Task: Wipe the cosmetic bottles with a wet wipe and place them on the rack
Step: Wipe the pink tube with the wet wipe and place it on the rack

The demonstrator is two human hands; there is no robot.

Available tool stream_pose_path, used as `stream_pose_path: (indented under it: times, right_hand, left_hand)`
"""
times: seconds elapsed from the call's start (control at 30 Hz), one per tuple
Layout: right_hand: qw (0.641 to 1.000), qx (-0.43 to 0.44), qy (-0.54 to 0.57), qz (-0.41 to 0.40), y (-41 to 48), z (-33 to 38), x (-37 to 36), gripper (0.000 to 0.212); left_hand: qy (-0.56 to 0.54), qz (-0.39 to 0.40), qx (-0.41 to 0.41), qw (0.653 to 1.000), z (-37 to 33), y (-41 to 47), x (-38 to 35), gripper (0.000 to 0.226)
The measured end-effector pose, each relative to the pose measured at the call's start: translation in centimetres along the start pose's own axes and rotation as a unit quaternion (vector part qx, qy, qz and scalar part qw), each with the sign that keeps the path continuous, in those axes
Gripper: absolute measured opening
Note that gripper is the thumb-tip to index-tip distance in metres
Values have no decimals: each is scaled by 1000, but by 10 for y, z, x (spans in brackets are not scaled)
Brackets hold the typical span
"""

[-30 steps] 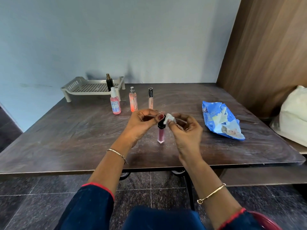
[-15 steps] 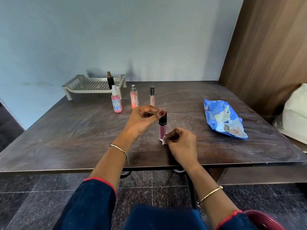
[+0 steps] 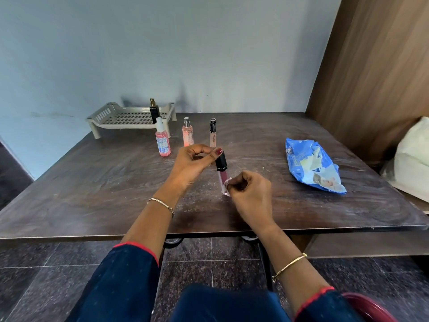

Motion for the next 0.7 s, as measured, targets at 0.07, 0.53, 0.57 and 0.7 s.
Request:
stream_pose_path:
  times: [0.07,0.53,0.57,0.7]
  right_hand:
    - [999,-2,-48,16,0,-2,0,10]
    - [998,-14,51,38,30,12,25,18]
    - [995,-4,96,30,35,19,26,15]
    - [987,62,145,33,52,50,20,21]
  left_hand:
    - [-4,-2,-2,1000,0,-1,4,9]
    - [-178,-7,74,981,11,9,23,29]
    - [-214,-1,85,973,10,9,22,31]
    - [-374,11,114,920,6,11,8,25]
Point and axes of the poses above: each hand's wrist, its own y-axis towards the middle knuckle, its own x-axis out of the back of the hand, z = x × y, the point moved 1 cm from there along y, towards the middle knuckle, and after that the axes turned 8 degrees about -x, right-handed, at the moved point
